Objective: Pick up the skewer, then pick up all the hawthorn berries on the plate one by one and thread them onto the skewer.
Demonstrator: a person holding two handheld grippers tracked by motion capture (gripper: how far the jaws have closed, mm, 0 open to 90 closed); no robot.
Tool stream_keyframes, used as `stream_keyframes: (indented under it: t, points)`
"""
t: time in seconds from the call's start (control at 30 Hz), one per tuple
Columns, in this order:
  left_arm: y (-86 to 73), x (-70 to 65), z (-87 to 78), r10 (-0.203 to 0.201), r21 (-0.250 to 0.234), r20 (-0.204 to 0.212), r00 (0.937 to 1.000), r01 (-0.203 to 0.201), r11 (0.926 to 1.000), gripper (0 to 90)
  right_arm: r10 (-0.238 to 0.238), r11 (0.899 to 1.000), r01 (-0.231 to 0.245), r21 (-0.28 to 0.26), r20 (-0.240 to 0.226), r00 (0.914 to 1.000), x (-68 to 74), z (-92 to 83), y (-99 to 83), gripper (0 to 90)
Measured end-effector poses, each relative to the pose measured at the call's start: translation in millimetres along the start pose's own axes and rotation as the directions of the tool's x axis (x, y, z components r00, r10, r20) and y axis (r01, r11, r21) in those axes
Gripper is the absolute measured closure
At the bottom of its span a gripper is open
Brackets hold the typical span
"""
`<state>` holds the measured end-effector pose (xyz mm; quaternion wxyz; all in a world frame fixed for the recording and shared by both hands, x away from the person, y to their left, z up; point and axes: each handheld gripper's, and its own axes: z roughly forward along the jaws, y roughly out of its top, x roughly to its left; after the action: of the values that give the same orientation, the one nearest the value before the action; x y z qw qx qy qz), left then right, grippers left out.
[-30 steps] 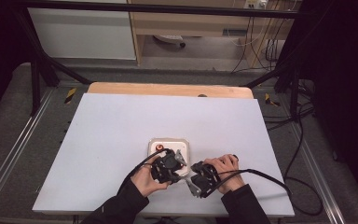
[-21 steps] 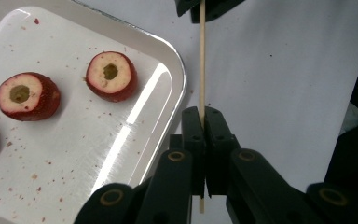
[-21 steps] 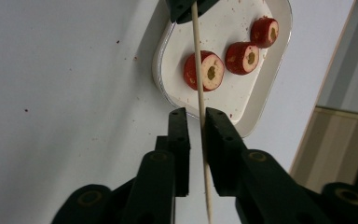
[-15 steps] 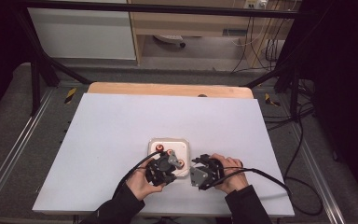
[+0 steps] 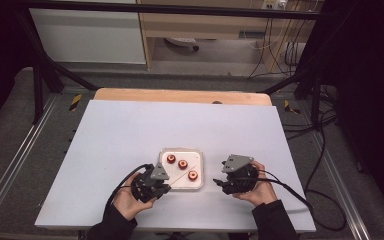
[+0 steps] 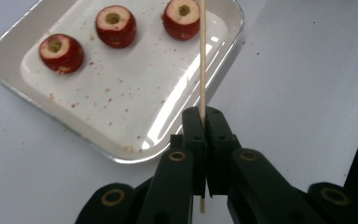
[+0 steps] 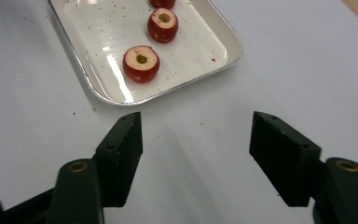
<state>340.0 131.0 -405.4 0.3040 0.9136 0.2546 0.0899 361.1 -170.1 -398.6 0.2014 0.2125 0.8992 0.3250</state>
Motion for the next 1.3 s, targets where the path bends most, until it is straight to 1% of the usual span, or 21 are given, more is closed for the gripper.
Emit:
stream_keyframes:
  t: [0.03,0.1,0.2,0.23,0.33,0.37,0.4,0.43,0.47,0.5,0.53,0.63,0.67,0.73,0.8,0.83,0.97,1.0,1.1,1.23,1.3]
  points:
    - [0.0,0.0,0.0,0.0,0.0,0.0,1.0,0.0,1.0,88.3,0.034,0.999,-0.034,0.002,-0.002,0.9994,-0.8,0.3,-1.0,32.4]
    - [-7.3,3.1,-4.2,-0.024,-0.026,-0.011,0.9997,0.023,0.9994,88.3,0.087,0.996,-0.087,0.014,-0.008,0.9961,-1.7,1.2,-1.2,28.8]
    - [-19.0,7.3,-9.3,-0.054,-0.069,-0.019,0.9984,0.052,0.9962,88.2,0.135,0.991,-0.135,0.016,-0.019,0.9907,-3.3,2.3,0.6,25.1]
    - [-26.8,9.9,-12.0,-0.076,-0.093,-0.029,0.9967,0.073,0.993,88.2,0.155,0.988,-0.154,0.012,-0.02,0.9878,-3.9,3.0,1.4,23.1]
    - [-34.3,12.0,-13.9,-0.092,-0.117,-0.032,0.9952,0.088,0.9892,88.2,0.21,0.977,-0.21,0.031,-0.023,0.9773,-6.2,5.2,4.7,16.4]
    - [-38.1,11.5,-15.5,-0.12,-0.113,-0.025,0.9925,0.117,0.9867,88.3,0.223,0.974,-0.221,0.04,-0.026,0.9746,-6.9,6.3,5.7,14.1]
    - [-40.6,14.2,-15.5,-0.106,-0.132,-0.031,0.9938,0.102,0.986,88.3,0.236,0.971,-0.234,0.051,-0.031,0.9712,-7.7,7.5,7.0,12.1]
    - [-44.2,11.8,-17.2,-0.151,-0.123,-0.022,0.9883,0.147,0.9814,88.2,0.249,0.967,-0.247,0.063,-0.038,0.9677,-8.2,8.8,8.7,10.2]
    - [-46.2,13.3,-17.1,-0.142,-0.133,-0.023,0.9896,0.137,0.9815,88.2,0.249,0.967,-0.247,0.063,-0.038,0.9677,-8.2,8.8,8.7,10.2]
    - [-47.8,14.8,-17.3,-0.126,-0.141,-0.029,0.9916,0.121,0.9826,88.2,0.261,0.964,-0.257,0.072,-0.044,0.9644,-8.9,10.2,10.5,8.5]
    - [-49.2,15.9,-17.2,-0.117,-0.162,-0.03,0.9927,0.11,0.9806,88.2,0.273,0.96,-0.269,0.081,-0.048,0.9608,-9.4,11.4,12.8,7.2]
    - [-52.5,16.9,-18.8,-0.126,-0.179,-0.028,0.9917,0.119,0.9766,88.2,0.305,0.951,-0.3,0.077,-0.065,0.9502,-9.9,14.1,21.7,3.8]
    - [-53.2,17.6,-19.3,-0.126,-0.181,-0.03,0.9916,0.118,0.9764,88.2,0.312,0.949,-0.306,0.079,-0.071,0.9476,-9.7,14.6,23.8,3.2]
    - [-54.8,18.4,-19.5,-0.131,-0.192,-0.034,0.9909,0.122,0.9739,88.2,0.31,0.949,-0.304,0.078,-0.075,0.9478,-9.5,15.3,25.8,3.0]
    - [-56.1,19.2,-18.8,-0.133,-0.194,-0.031,0.9907,0.124,0.9731,88.2,0.317,0.947,-0.311,0.08,-0.084,0.9447,-8.3,17.5,29.0,2.2]
    - [-56.9,19.3,-18.7,-0.135,-0.191,-0.042,0.99,0.124,0.9737,88.2,0.318,0.947,-0.312,0.079,-0.09,0.9437,-8.0,18.7,30.5,2.1]
    - [-59.5,19.6,-17.0,-0.14,-0.192,-0.04,0.9894,0.13,0.9729,88.2,0.325,0.944,-0.317,0.087,-0.093,0.9411,-5.4,23.0,36.9,1.5]
    - [-60.1,19.7,-17.0,-0.141,-0.193,-0.039,0.9892,0.131,0.9725,88.2,0.333,0.942,-0.324,0.092,-0.103,0.9375,-4.7,25.2,40.0,1.2]
    - [-61.4,19.7,-16.4,-0.14,-0.194,-0.038,0.9894,0.13,0.9723,88.2,0.339,0.939,-0.329,0.102,-0.097,0.9358,-4.1,28.1,45.9,1.0]
    - [-63.5,20.6,-15.9,-0.148,-0.194,-0.033,0.9885,0.139,0.9712,88.2,0.335,0.939,-0.323,0.118,-0.102,0.9367,-3.6,32.2,51.1,0.6]
    - [-64.2,20.8,-15.8,-0.15,-0.194,-0.035,0.9881,0.14,0.9708,88.2,0.34,0.936,-0.326,0.134,-0.105,0.9345,-3.4,35.9,54.6,1.2]
